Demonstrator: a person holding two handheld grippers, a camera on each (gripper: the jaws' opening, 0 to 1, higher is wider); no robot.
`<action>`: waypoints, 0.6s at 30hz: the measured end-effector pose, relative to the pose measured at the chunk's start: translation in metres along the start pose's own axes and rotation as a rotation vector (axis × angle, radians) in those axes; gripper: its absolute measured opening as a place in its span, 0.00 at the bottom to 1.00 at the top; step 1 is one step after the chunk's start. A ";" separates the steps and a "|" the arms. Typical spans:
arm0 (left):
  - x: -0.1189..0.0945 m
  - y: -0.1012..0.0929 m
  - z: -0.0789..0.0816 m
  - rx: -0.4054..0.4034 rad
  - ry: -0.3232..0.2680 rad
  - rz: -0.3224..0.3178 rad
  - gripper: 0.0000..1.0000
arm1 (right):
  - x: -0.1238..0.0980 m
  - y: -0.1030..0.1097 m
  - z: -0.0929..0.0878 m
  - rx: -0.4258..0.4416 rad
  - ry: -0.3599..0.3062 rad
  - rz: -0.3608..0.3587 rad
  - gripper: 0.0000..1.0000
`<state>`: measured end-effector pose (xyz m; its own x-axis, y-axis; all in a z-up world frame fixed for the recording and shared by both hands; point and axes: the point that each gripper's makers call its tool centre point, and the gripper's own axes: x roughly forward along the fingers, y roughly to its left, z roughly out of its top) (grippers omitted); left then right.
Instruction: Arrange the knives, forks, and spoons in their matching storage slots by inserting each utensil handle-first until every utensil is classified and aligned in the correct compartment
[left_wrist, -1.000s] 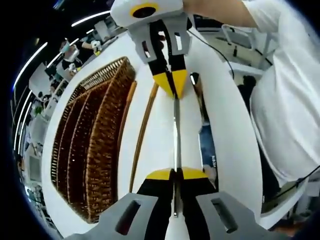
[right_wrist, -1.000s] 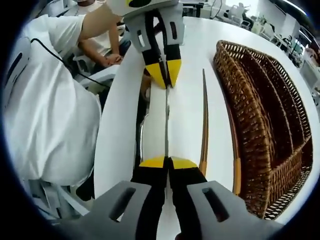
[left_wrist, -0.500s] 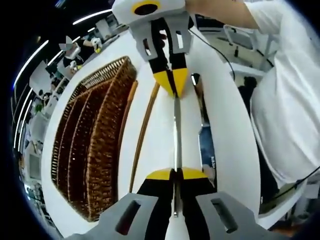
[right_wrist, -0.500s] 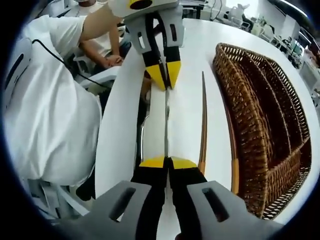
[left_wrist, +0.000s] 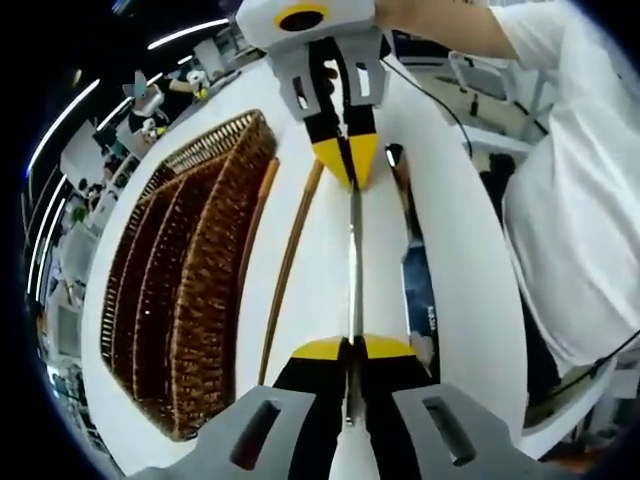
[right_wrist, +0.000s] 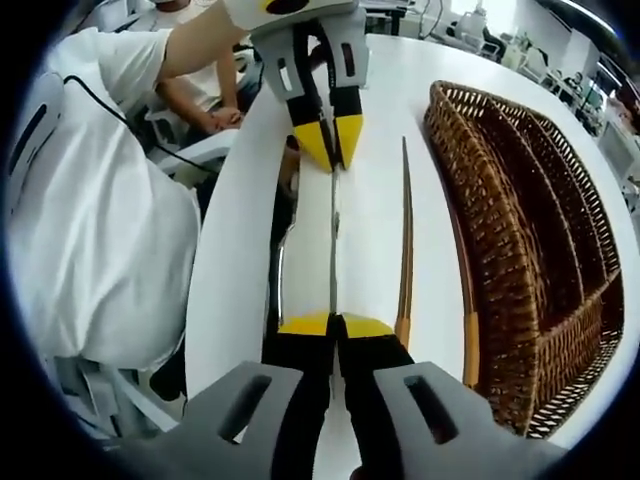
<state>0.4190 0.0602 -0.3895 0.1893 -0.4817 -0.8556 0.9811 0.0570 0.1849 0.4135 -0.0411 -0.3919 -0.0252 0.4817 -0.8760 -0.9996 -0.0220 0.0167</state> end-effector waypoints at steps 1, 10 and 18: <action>0.000 0.000 0.000 -0.001 -0.004 0.000 0.03 | 0.000 0.000 0.000 0.000 -0.002 0.000 0.01; -0.001 0.002 0.001 -0.005 0.005 0.000 0.03 | -0.005 -0.005 0.004 -0.012 -0.005 -0.009 0.01; -0.014 0.019 0.007 0.000 -0.002 0.018 0.03 | -0.021 -0.020 0.012 -0.018 -0.023 -0.037 0.01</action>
<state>0.4349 0.0616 -0.3706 0.2068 -0.4821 -0.8513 0.9775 0.0653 0.2005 0.4343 -0.0402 -0.3678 0.0110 0.5027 -0.8644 -0.9995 -0.0194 -0.0240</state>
